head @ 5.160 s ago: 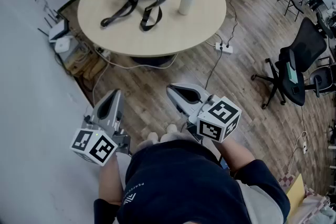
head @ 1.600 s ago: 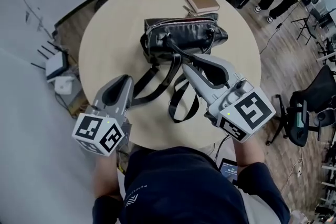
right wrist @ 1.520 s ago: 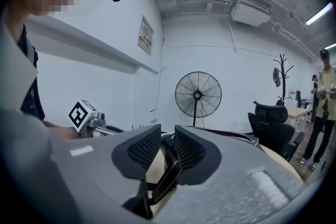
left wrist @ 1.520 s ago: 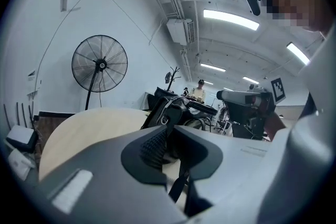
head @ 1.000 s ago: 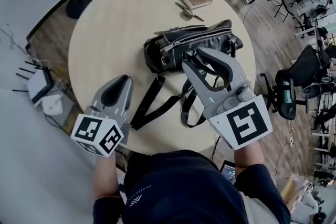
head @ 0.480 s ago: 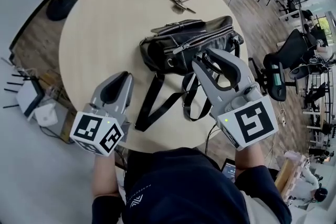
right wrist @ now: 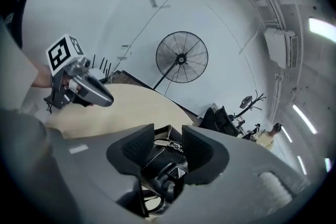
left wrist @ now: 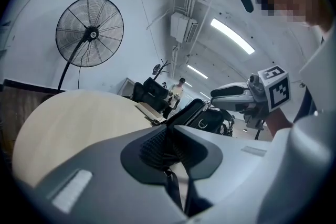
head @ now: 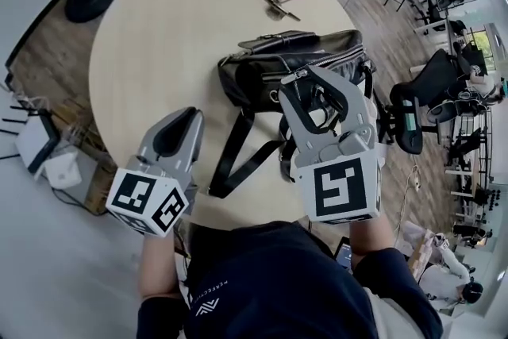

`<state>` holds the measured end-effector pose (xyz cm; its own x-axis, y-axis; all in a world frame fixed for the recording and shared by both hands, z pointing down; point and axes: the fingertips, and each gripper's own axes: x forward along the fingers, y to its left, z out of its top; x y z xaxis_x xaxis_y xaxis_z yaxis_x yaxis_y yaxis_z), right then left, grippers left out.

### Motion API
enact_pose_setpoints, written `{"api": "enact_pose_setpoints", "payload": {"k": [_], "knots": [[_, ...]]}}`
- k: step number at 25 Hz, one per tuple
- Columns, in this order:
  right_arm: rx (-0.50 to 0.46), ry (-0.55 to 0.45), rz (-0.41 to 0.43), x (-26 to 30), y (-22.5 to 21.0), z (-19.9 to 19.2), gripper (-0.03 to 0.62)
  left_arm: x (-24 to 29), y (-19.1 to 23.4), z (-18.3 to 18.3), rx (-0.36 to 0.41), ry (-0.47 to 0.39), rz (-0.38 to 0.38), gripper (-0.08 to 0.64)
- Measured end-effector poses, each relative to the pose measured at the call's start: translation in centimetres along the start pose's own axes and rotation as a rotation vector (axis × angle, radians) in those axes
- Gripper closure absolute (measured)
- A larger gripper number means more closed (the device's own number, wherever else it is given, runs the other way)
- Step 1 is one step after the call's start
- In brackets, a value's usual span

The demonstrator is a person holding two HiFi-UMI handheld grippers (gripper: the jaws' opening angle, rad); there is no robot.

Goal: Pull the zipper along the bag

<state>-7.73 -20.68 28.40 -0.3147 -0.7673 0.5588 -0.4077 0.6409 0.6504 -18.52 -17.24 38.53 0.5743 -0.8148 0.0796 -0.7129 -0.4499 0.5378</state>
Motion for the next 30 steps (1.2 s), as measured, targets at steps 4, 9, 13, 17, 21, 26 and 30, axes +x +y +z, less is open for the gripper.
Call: {"api": "enact_pose_setpoints", "payload": {"k": [4, 9, 13, 17, 21, 26, 30], "knots": [[-0.084, 0.051, -0.040, 1.3, 0.5, 0.0, 0.420, -0.5, 0.9, -0.2, -0.019, -0.003, 0.006, 0.511], [-0.214, 0.166, -0.096, 2.1, 1.1, -0.8, 0.402, -0.7, 1.6, -0.2, -0.031, -0.011, 0.004, 0.511], [-0.298, 0.248, -0.129, 2.8, 1.3, -2.0, 0.400, -0.7, 1.7, -0.1, -0.040, -0.004, 0.000, 0.511], [-0.369, 0.285, -0.174, 3.1, 1.2, -2.1, 0.400, -0.4, 1.9, -0.2, -0.051, -0.006, -0.002, 0.511], [-0.432, 0.316, -0.257, 3.3, 0.9, -2.6, 0.407, -0.2, 2.1, -0.2, -0.057, -0.005, -0.007, 0.511], [-0.453, 0.316, -0.306, 3.3, 0.9, -3.0, 0.419, -0.2, 2.2, -0.5, -0.062, 0.000, -0.006, 0.511], [-0.403, 0.280, -0.283, 3.2, 1.1, -2.7, 0.427, -0.2, 2.4, -0.5, -0.068, -0.001, -0.002, 0.511]]}}
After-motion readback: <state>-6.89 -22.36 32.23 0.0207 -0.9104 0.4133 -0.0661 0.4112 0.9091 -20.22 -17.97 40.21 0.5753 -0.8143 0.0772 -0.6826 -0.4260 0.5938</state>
